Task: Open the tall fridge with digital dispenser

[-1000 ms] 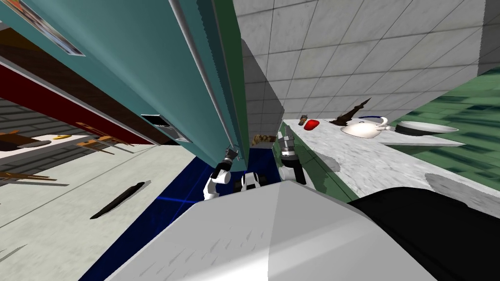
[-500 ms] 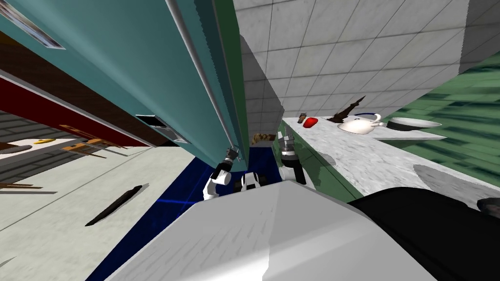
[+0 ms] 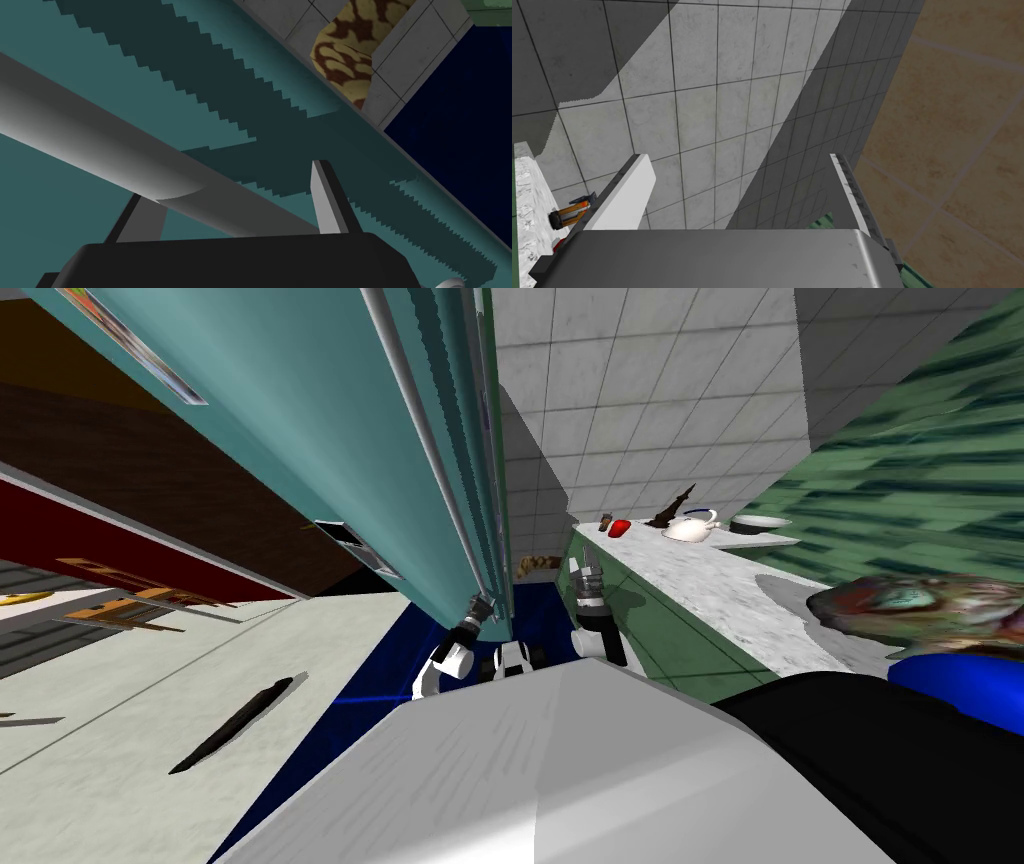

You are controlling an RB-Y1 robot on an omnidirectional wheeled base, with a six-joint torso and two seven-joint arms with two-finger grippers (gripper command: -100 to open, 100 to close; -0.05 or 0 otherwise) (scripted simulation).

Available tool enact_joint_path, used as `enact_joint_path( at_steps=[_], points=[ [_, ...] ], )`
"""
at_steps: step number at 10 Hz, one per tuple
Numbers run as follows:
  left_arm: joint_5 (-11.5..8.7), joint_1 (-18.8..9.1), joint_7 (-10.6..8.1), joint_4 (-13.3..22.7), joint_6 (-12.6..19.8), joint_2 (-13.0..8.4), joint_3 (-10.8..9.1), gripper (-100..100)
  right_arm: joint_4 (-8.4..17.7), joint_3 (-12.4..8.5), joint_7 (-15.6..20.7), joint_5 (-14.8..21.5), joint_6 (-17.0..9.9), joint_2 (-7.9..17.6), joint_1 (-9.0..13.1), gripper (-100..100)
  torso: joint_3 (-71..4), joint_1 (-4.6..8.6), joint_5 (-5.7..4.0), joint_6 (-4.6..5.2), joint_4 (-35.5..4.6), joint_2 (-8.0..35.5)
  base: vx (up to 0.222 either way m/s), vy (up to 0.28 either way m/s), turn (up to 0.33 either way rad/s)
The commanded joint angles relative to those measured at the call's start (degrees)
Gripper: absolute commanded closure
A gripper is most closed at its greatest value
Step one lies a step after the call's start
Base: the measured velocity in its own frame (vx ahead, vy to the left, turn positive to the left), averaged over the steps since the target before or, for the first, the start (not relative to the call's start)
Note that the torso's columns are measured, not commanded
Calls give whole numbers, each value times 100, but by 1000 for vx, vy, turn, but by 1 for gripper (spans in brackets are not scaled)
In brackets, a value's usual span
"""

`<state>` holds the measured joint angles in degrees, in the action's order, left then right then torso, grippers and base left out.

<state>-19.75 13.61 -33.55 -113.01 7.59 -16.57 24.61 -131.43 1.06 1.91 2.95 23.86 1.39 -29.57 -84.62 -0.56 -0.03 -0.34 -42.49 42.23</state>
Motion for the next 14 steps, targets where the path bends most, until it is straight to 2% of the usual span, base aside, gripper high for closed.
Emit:
enact_joint_path(
  at_steps=[1,2,3,4,5,6,8,9,12,13,14],
  points=[
    [-71,19,-27,-167,-85,-293,234,100,0,0,0,0,0,0,-1,0,-6,21,1,4,2,-14,-211,287,-141],
    [-105,42,-46,-239,-100,-402,347,100,0,0,0,0,0,0,-1,0,-7,31,0,11,6,-13,-214,285,-163],
    [-82,48,-36,-175,-56,-321,304,100,0,0,0,0,0,0,-1,0,0,44,1,22,8,-1,-108,125,-49],
    [-102,81,-43,-237,-87,-435,455,100,0,1,0,0,0,-2,-3,0,-16,96,-11,24,12,-35,-43,143,-76],
    [-115,91,-44,-298,-125,-532,571,100,-1,1,0,0,1,-2,-3,0,-25,84,-14,38,19,-41,-48,273,-236],
    [-115,91,-44,-298,-125,-532,571,100,-1,1,0,0,1,-1,-3,0,-15,37,-8,36,15,-21,-111,238,-121],
    [-141,109,-45,-419,-203,-725,802,100,0,1,0,0,0,-1,-2,0,8,22,1,11,12,5,-136,231,-113],
    [-141,109,-45,-419,-203,-725,802,100,0,0,0,0,0,-1,-2,0,10,24,3,21,13,5,-90,226,-80],
    [-180,137,-46,-600,-319,-1015,1148,100,0,0,0,0,1,0,-3,0,3,23,-7,-20,13,-10,-90,264,-179],
    [-180,137,-46,-600,-319,-1015,1148,100,0,0,0,0,1,-1,-3,0,20,36,-20,-38,4,20,-96,205,-67],
    [-193,146,-47,-661,-358,-1112,1264,100,0,1,0,0,0,-2,-3,0,21,45,-20,-49,3,14,-67,169,-95]
  ],
)
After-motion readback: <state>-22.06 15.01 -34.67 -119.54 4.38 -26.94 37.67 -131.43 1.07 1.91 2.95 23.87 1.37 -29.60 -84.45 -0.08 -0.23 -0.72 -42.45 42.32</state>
